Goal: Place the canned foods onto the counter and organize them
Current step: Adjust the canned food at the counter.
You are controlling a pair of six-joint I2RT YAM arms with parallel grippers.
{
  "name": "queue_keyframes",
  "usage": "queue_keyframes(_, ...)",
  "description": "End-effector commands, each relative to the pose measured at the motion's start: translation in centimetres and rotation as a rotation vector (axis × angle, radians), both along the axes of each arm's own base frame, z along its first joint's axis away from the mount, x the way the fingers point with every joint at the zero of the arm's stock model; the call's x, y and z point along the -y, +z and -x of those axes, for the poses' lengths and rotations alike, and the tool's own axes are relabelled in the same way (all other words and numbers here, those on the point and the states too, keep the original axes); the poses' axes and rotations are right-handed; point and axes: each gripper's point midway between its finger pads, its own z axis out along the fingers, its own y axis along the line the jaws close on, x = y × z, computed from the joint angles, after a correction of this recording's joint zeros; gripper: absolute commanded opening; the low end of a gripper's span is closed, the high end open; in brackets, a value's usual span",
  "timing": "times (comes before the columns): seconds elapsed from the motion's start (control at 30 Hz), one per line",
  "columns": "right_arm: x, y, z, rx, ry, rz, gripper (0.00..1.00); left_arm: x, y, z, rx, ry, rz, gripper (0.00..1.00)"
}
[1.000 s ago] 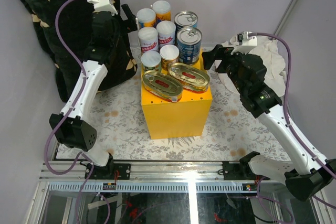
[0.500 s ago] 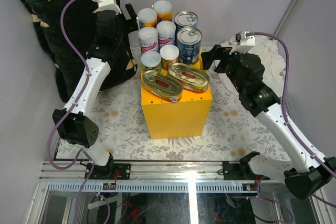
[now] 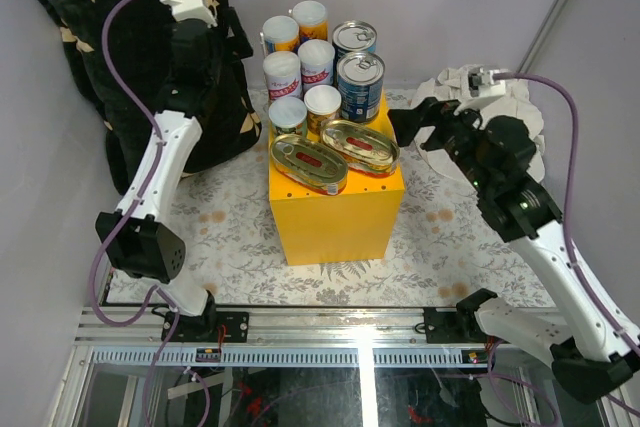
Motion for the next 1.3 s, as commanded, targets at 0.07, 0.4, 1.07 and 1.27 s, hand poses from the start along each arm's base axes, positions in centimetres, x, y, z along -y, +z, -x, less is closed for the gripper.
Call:
queue_keyframes(0.07, -2.4, 4.7, 6.5, 0.2, 0.309, 0.01, 1.0, -5.3, 4.1, 4.9, 0.074, 0.111, 0.022, 1.0)
queue_keyframes(0.4, -6.2, 1.1, 9.7, 0.189, 0.636, 0.088, 0.93, 1.7, 7.4, 20.1, 0.303, -0.361, 0.034, 0.75)
queue_keyframes(1.07, -5.7, -0.9, 10.2, 0.203, 0.617, 0.067, 0.89, 12.9, -0.3, 29.8, 0.264, -1.095, 0.016, 0.43)
queue_keyframes(1.27, -5.7, -0.9, 9.8, 0.198, 0.6, 0.066, 0.87, 13.2, -1.2, 29.6, 0.246, -1.106, -0.003, 0.43)
